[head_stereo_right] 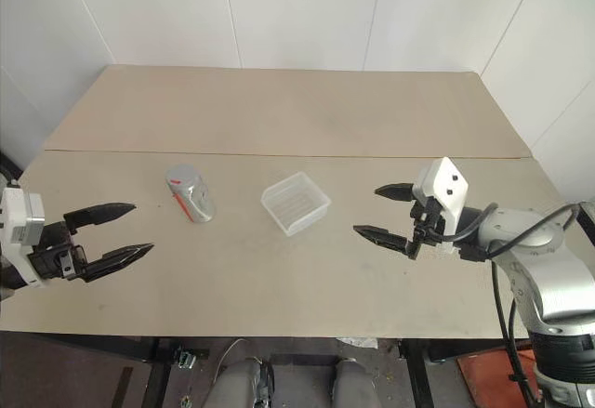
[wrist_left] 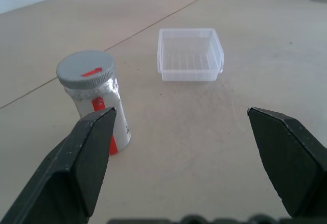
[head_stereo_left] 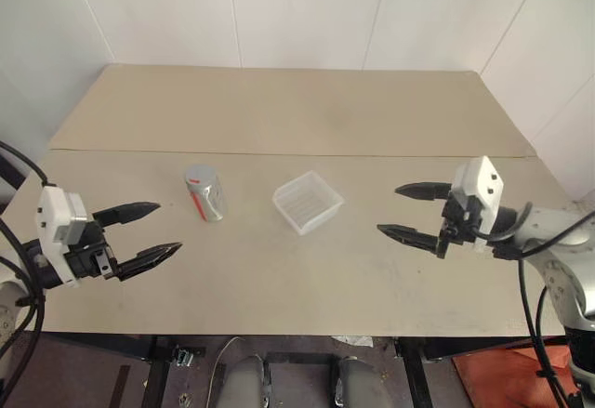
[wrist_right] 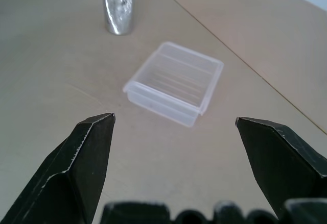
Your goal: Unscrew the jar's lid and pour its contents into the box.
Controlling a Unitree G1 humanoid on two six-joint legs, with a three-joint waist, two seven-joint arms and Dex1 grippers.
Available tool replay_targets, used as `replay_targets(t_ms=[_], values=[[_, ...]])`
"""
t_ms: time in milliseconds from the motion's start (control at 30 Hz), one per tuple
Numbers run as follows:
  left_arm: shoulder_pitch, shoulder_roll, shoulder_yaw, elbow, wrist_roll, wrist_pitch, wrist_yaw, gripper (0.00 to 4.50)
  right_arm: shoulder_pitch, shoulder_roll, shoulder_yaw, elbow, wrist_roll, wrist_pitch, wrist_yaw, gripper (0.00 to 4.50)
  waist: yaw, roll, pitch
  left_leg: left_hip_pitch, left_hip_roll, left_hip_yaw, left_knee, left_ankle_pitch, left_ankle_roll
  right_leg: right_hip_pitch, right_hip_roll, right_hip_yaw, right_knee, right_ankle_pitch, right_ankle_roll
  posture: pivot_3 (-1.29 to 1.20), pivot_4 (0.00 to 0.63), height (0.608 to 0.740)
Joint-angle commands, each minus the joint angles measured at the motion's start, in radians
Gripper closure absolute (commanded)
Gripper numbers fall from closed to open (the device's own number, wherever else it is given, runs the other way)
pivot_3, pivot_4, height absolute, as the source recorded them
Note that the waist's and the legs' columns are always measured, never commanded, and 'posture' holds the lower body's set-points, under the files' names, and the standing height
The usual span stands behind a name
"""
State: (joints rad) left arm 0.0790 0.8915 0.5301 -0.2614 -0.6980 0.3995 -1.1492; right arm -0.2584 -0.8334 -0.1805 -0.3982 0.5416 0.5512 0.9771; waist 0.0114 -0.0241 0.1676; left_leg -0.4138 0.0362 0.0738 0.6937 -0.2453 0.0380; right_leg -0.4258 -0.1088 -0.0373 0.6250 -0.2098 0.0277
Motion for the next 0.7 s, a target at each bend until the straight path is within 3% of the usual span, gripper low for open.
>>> replay_targets(t_ms=[33, 333, 700], values=[[-0.017, 0.004, 0.026, -0.01, -0.02, -0.007, -0.002, 0.03, -0.003, -0.025, -0.032, -0.033, 0.026, 0.011, 0.0, 0.0, -0.001, 0.0, 0.0, 0.0, 0.0, 0.0, 0.0, 0.0, 0.0, 0.0, 0.0, 0.0, 0.0, 0.0, 0.0, 0.0, 0.15, 0.74], [0.055, -0.108, 0.016, -0.071, 0.061, -0.05, 0.16, 0.03, -0.138, -0.022, 0.034, 0.032, 0.029, 0.003, 0.019, 0.0, -0.005, 0.0, 0.0, 0.0, 0.0, 0.0, 0.0, 0.0, 0.0, 0.0, 0.0, 0.001, 0.0, 0.0, 0.0, 0.0, 0.15, 0.74], [-0.015, -0.358, -0.177, -0.075, 0.27, -0.14, 0.486, 0.03, -0.351, 0.051, 0.196, 0.066, -0.026, -0.026, 0.054, 0.0, 0.002, 0.0, 0.0, 0.0, -0.001, -0.002, 0.0, 0.0, 0.0, 0.001, -0.001, 0.0, 0.0, 0.001, -0.001, 0.0, 0.15, 0.74]])
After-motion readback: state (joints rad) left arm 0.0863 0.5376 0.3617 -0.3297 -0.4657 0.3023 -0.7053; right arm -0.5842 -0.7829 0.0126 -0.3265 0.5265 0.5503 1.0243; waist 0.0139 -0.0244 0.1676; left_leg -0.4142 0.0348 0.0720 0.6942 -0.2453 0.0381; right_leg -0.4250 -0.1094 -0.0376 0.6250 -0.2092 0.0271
